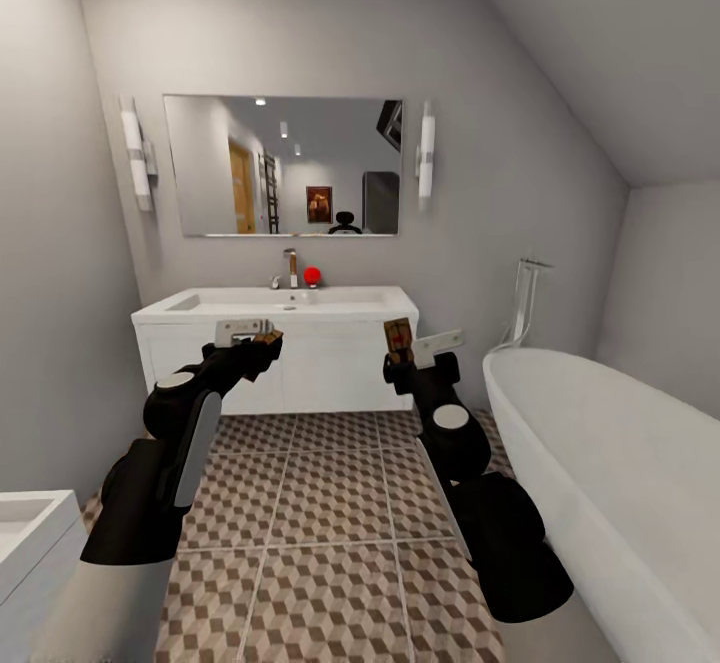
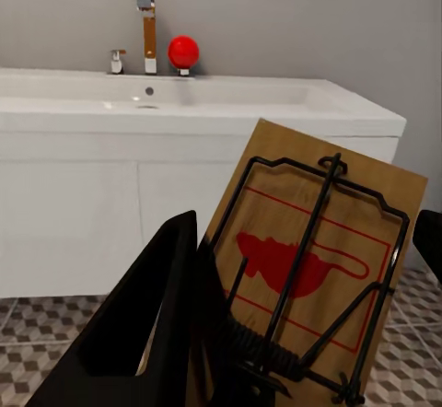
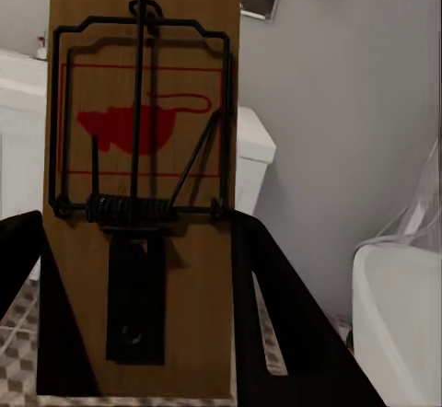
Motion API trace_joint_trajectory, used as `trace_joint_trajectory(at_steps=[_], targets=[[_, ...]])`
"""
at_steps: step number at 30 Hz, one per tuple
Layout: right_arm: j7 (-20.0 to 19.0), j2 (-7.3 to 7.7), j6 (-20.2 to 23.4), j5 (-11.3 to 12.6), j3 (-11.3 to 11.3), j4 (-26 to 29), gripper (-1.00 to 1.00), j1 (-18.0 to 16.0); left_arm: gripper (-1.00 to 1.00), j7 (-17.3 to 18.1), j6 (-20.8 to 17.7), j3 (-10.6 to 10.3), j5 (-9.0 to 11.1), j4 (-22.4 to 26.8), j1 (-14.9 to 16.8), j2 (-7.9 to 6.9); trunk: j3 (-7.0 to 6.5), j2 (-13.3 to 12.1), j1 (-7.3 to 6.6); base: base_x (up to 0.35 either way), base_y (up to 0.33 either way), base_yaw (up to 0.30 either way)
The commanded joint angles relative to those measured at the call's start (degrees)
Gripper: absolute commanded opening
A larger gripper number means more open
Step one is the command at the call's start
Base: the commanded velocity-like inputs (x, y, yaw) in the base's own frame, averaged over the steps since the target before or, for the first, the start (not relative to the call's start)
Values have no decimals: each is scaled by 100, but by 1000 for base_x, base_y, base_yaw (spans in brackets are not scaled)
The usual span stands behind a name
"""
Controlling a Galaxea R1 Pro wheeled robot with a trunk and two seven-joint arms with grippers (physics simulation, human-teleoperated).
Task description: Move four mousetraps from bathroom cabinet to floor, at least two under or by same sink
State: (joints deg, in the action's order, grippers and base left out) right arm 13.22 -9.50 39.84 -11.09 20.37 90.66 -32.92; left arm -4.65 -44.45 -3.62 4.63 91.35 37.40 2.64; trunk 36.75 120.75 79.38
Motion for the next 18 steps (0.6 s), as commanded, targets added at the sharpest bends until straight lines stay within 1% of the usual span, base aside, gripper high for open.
trace_joint_trajectory(at_steps=[1, 2, 7, 18], targets=[[43, 0, -39, -5, 7, 4, -100, -7, -100, -45, -23, -5, 47, 5, 21, 0, 25, 45, 22, 0, 0, 0], [64, -3, -169, -6, 5, 4, -100, -12, -100, -43, -20, -6, 47, 5, 58, 0, 43, 85, 44, 0, 0, 0], [92, -10, -378, -7, 8, 4, -100, -40, -100, -39, -20, -7, 47, 5, 139, 0, 133, 285, 154, 0, 0, 0], [94, -21, -409, -1, 28, -3, -100, -245, -100, -12, -14, -7, 47, 5, 252, 4, 331, 727, 395, 0, 0, 0]])
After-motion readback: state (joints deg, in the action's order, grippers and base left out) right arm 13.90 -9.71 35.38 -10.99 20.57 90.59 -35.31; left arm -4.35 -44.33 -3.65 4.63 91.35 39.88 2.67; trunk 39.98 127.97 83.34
